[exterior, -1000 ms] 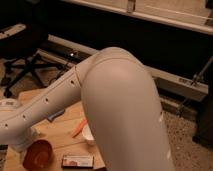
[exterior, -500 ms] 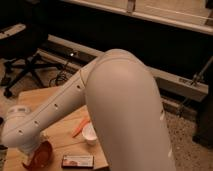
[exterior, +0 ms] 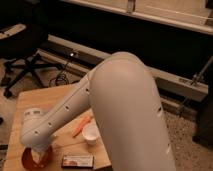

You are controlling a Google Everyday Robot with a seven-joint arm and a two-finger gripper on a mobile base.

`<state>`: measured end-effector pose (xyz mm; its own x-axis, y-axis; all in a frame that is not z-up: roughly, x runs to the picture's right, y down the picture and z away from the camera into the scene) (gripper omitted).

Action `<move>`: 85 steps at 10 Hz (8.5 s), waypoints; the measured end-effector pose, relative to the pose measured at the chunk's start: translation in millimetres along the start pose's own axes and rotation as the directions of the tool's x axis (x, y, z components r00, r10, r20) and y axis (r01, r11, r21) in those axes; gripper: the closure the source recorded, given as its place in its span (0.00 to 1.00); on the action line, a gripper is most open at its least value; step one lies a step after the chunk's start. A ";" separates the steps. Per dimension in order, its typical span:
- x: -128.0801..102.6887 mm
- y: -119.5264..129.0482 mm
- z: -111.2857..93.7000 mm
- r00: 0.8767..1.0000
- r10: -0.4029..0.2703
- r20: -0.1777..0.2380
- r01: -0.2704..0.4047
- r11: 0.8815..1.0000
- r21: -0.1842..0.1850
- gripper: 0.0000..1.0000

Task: Drag the ceramic bowl in a circle

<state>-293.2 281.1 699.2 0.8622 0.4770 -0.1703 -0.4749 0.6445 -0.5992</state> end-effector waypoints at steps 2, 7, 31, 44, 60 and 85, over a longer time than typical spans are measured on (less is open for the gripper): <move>-6.2 -5.8 10.4 1.000 0.011 0.010 -0.011 1.000 -0.009 0.22; -32.5 -12.9 19.1 0.999 -0.035 0.028 0.035 0.999 -0.001 0.68; -86.8 -85.6 21.3 0.973 -0.144 -0.180 0.158 0.985 0.066 1.00; -62.1 48.7 1.7 0.890 -0.397 -0.224 0.399 0.916 -0.041 1.00; -95.6 -118.4 13.0 0.921 -0.210 -0.329 0.255 0.962 0.099 1.00; -162.9 -99.8 29.5 0.919 -0.323 -0.226 0.344 0.937 0.060 1.00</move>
<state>-391.5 156.7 809.8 0.9856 0.0956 -0.1398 -0.1593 0.8040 -0.5730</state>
